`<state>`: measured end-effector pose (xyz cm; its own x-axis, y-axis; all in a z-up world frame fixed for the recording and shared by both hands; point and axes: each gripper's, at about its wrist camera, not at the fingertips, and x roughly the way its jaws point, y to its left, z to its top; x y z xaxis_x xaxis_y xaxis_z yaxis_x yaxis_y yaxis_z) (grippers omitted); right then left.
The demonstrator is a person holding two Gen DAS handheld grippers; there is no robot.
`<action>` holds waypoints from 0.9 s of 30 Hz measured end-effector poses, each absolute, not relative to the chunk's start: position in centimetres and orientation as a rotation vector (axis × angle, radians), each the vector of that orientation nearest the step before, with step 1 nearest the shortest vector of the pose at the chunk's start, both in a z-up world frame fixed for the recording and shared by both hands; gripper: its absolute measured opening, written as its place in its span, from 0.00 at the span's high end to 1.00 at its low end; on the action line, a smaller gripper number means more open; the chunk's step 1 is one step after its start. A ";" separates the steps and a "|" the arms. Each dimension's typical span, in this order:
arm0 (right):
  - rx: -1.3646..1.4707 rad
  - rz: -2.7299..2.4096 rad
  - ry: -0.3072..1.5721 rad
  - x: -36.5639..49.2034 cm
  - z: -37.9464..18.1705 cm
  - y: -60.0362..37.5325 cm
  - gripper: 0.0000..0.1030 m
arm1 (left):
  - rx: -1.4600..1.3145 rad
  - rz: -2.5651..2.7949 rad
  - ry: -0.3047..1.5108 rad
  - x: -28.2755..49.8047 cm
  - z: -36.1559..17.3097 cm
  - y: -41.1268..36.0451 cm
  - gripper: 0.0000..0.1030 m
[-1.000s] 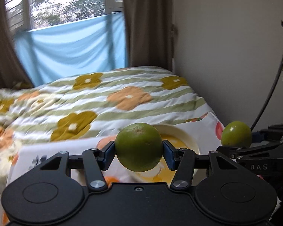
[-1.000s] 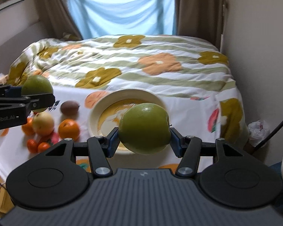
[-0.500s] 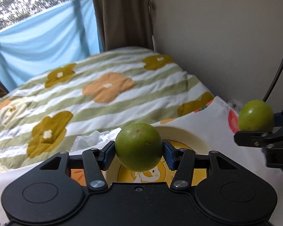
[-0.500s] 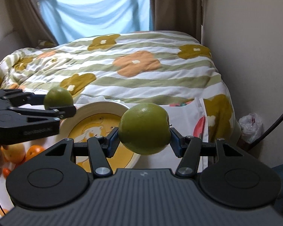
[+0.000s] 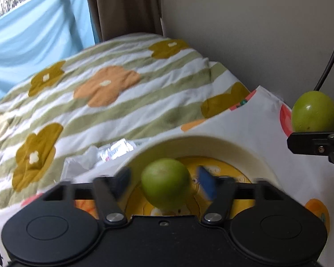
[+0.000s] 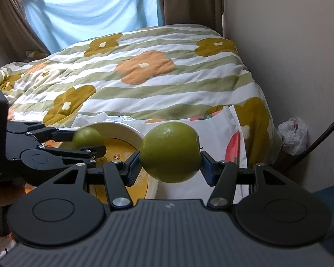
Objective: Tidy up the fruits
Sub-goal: 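Carry the lime and green apple over the duck bowl with both tools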
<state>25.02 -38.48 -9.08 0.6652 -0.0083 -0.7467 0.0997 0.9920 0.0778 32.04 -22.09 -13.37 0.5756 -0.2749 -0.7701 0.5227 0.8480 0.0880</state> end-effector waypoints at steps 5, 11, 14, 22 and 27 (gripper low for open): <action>0.129 -0.080 0.833 25.3 -8.7 -38.9 0.31 | 0.330 -0.479 0.806 31.5 -12.2 -21.3 0.09; 0.103 -0.042 0.837 25.7 -8.6 -38.5 0.31 | 0.312 -0.448 0.788 30.1 -10.8 -19.2 0.09; 0.082 -0.002 0.838 25.9 -8.8 -37.9 0.31 | 0.283 -0.411 0.784 29.1 -10.0 -17.9 0.09; -0.045 0.134 0.825 26.8 -10.7 -35.3 0.31 | 0.194 -0.307 0.784 27.2 -8.9 -14.9 0.09; -0.122 0.201 0.813 27.1 -12.2 -33.3 0.31 | 0.136 -0.256 0.789 26.3 -8.6 -13.1 0.09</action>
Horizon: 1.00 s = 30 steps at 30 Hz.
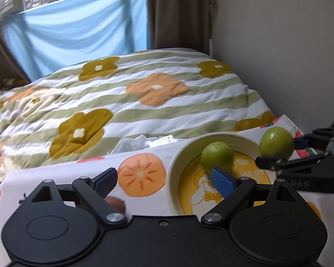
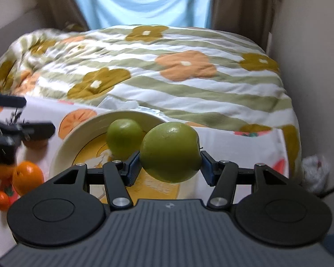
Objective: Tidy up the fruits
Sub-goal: 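Carry the lime and green apple over the duck bowl with both tools, then open both tools to drop the lime and green apple into the bowl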
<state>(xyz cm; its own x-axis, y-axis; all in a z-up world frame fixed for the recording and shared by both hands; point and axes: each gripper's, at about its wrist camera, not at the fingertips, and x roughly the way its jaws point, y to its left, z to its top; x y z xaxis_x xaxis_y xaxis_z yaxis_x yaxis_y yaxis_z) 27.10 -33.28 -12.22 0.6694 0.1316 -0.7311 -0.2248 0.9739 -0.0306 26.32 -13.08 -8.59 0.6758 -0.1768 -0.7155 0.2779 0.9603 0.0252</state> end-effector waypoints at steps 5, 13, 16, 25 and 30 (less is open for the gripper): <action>-0.219 0.259 0.809 27.5 -13.6 -31.4 0.31 | 0.127 -0.233 0.786 25.6 -8.1 -12.1 0.09; -0.269 0.270 0.807 27.6 -15.5 -31.2 0.31 | 0.111 -0.201 0.787 25.1 -8.3 -11.4 0.09; -0.281 0.265 0.784 27.5 -15.6 -30.9 0.27 | 0.098 -0.197 0.789 24.9 -8.2 -11.2 0.09; -0.261 0.199 0.673 25.4 -12.7 -31.9 0.00 | 0.094 -0.189 0.783 23.0 -7.6 -11.4 0.09; -0.174 0.178 0.682 23.7 -10.7 -33.3 0.00 | 0.090 -0.179 0.751 21.0 -6.5 -11.6 0.09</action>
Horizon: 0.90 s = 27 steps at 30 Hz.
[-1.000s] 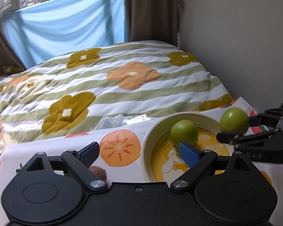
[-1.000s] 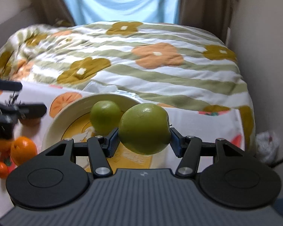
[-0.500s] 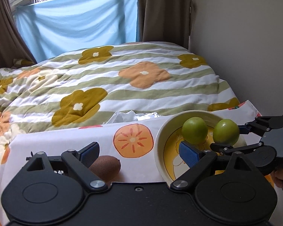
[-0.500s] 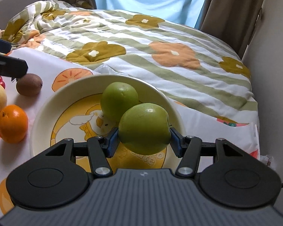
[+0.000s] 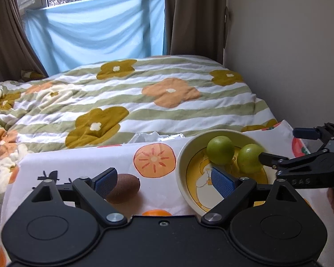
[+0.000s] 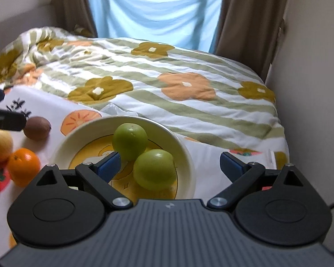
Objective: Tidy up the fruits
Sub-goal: 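Open both tools to drop the lime and green apple into the bowl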
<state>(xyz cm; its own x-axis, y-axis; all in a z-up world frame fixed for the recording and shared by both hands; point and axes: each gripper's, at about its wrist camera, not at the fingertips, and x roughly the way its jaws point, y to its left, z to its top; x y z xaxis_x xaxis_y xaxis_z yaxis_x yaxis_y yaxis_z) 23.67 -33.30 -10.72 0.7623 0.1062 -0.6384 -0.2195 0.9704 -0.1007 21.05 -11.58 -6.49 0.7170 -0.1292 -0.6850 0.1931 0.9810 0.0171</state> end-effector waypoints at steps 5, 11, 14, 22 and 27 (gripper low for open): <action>-0.098 0.167 0.697 21.1 -8.2 -34.3 0.00 | 0.077 -0.146 0.707 17.8 -5.0 -11.3 0.09; -0.021 0.179 0.703 17.7 -5.6 -34.7 0.00 | 0.053 -0.094 0.659 13.1 -3.6 -10.5 0.08; -0.007 0.195 0.694 16.0 -4.5 -34.5 0.00 | 0.045 -0.053 0.627 10.7 -2.8 -10.0 0.03; 0.010 0.265 0.668 12.9 -2.6 -32.5 0.00 | 0.042 0.052 0.604 6.5 -1.9 -7.7 0.02; 0.023 0.293 0.660 11.9 -2.4 -30.2 0.00 | 0.030 0.104 0.602 5.5 -1.9 -4.8 0.02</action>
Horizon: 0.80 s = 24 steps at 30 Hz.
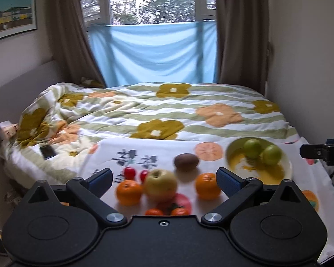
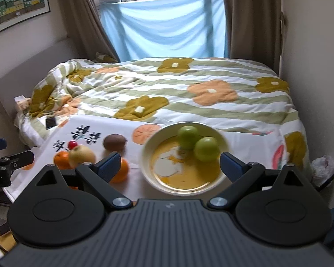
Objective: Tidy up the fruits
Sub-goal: 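Open both tools to drop the lime and green apple into the bowl, then grasp the large orange with the left tool while the right tool grasps another orange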
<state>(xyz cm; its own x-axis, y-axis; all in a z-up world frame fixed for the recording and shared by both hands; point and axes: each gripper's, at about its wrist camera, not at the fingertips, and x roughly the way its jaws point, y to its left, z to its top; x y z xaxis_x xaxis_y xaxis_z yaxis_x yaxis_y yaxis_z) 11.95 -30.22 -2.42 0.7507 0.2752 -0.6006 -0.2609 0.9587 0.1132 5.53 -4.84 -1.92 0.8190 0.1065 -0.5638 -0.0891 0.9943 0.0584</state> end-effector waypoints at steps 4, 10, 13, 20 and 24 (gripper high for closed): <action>0.019 0.294 0.666 11.8 -2.9 -27.8 0.00 | 0.040 0.116 0.615 5.7 -2.4 -1.9 0.02; 0.024 0.261 0.694 12.0 -4.7 -23.7 0.00 | 0.052 0.054 0.657 7.6 -3.9 2.6 0.02; 0.023 0.236 0.703 12.3 -5.8 -21.6 0.00 | 0.079 0.009 0.681 8.9 -5.2 4.2 0.02; 0.029 0.172 0.740 13.7 -8.8 -17.6 0.00 | 0.135 -0.122 0.751 12.0 -8.8 6.9 0.02; 0.038 0.133 0.762 14.7 -10.4 -16.0 0.00 | 0.171 -0.199 0.787 14.0 -10.8 7.5 0.04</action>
<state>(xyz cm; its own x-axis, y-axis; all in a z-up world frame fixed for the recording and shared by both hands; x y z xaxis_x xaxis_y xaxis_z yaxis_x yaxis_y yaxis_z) 14.73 -16.04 -10.43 0.7156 0.1335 -0.6856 -0.1064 0.9909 0.0820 14.02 7.53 -10.83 0.6887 -0.1133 -0.7161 0.2404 0.9675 0.0781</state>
